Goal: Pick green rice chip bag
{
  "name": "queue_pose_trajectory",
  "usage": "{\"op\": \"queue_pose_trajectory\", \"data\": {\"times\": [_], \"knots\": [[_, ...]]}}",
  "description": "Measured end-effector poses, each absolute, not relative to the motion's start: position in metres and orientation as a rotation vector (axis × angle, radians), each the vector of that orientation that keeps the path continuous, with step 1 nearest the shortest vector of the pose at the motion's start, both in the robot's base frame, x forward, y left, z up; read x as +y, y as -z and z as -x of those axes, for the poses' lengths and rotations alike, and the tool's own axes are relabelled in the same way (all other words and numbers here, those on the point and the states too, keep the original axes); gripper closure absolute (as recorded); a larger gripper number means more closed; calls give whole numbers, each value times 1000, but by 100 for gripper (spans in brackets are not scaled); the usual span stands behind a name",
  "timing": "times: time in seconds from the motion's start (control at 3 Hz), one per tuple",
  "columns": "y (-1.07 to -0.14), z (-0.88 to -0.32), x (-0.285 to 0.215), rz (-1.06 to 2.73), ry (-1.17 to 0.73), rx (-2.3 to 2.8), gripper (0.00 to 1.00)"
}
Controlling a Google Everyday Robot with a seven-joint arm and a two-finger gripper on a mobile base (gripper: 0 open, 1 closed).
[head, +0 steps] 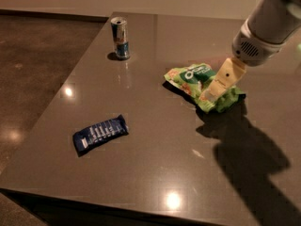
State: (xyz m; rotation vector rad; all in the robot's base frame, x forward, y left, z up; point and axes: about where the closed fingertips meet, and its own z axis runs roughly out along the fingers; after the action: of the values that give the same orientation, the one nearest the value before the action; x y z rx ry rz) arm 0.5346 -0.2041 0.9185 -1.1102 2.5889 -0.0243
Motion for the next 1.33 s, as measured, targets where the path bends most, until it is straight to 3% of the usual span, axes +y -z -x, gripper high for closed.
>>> {"op": "queue_pose_trajectory", "data": {"times": [0.67,1.0,1.33], "knots": [[-892,-548,-193,970,52,2678,0],[-884,-553,-189,944,60,2706,13],[-881,-556,-186,932,57,2722,36]]}}
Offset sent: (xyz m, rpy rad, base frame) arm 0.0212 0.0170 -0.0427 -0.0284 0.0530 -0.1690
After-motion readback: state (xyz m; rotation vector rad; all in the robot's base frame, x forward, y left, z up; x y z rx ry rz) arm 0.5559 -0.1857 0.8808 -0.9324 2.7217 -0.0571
